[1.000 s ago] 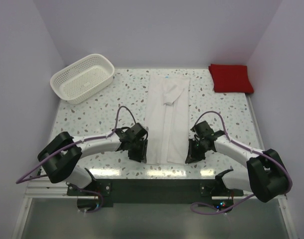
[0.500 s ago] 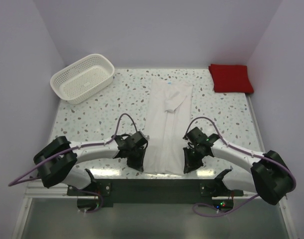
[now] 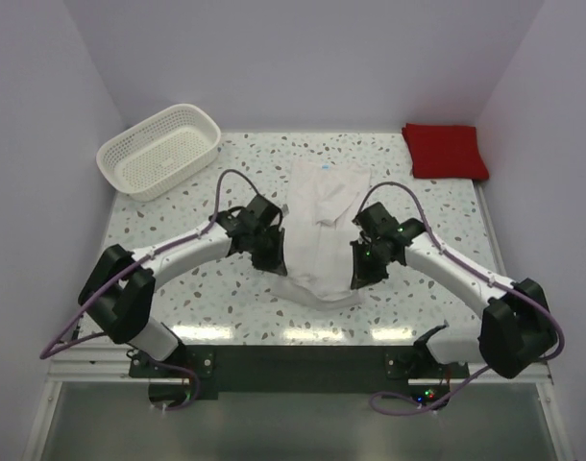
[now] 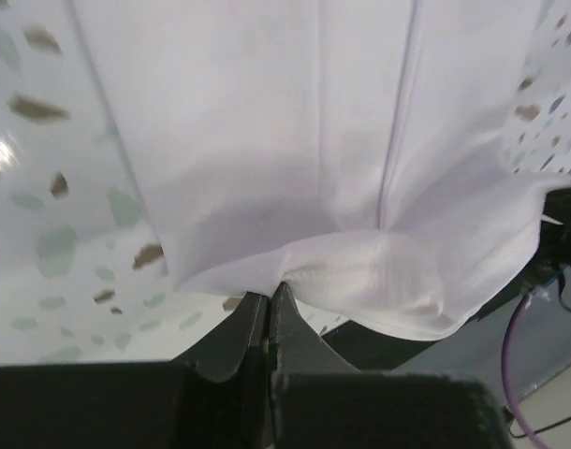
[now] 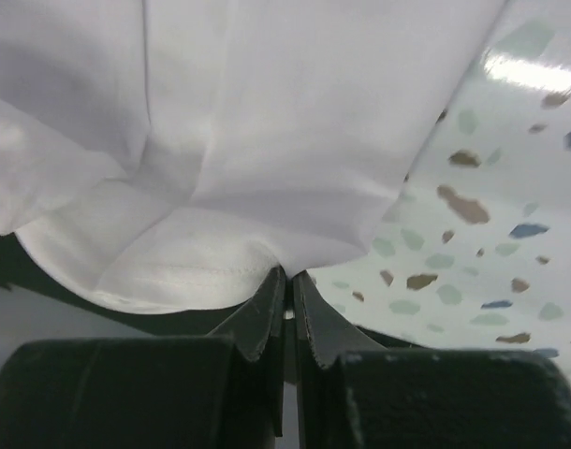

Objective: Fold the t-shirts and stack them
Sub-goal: Fold the tshirt

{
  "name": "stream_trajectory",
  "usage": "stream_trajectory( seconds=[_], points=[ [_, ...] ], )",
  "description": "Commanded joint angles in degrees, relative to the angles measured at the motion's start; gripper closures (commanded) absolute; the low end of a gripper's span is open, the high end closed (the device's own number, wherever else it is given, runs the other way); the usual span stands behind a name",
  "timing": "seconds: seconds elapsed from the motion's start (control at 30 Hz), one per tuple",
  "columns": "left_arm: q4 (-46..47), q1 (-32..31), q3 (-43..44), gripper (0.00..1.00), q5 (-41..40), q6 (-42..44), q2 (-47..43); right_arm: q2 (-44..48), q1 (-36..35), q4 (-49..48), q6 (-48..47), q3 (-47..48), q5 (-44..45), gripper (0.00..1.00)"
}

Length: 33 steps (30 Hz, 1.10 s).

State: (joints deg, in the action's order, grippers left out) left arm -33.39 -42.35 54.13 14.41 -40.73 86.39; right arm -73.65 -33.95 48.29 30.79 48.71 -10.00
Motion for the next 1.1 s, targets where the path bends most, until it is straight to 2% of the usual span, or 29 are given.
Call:
stream_trajectory(
  seconds=[0.0,0.2,0.4,0.63,1.07],
  points=[
    [1.04,4.37,10.17,1.00,-0.53,6.62,4.48,-3.34,5.03,-1.27,-4.76,5.86,2.44,1.00],
    [1.30,7.63,21.00,1.00,-3.43,10.40,13.80,-10.72,9.34,-2.76,-9.34,14.74,5.68,1.00],
    [6.04,10.35,24.44,1.00,-5.89,13.21,18.55,-12.66,13.38,-7.24,-11.27,15.72,8.15,1.00],
    [10.44,11.85,24.80,1.00,-6.33,14.80,21.01,-14.77,17.96,-10.76,-13.03,16.42,6.04,1.00],
    [15.72,12.29,23.22,0.99,-11.24,15.68,24.97,-22.32,19.19,-20.34,-12.68,16.24,4.02,1.00]
  ],
)
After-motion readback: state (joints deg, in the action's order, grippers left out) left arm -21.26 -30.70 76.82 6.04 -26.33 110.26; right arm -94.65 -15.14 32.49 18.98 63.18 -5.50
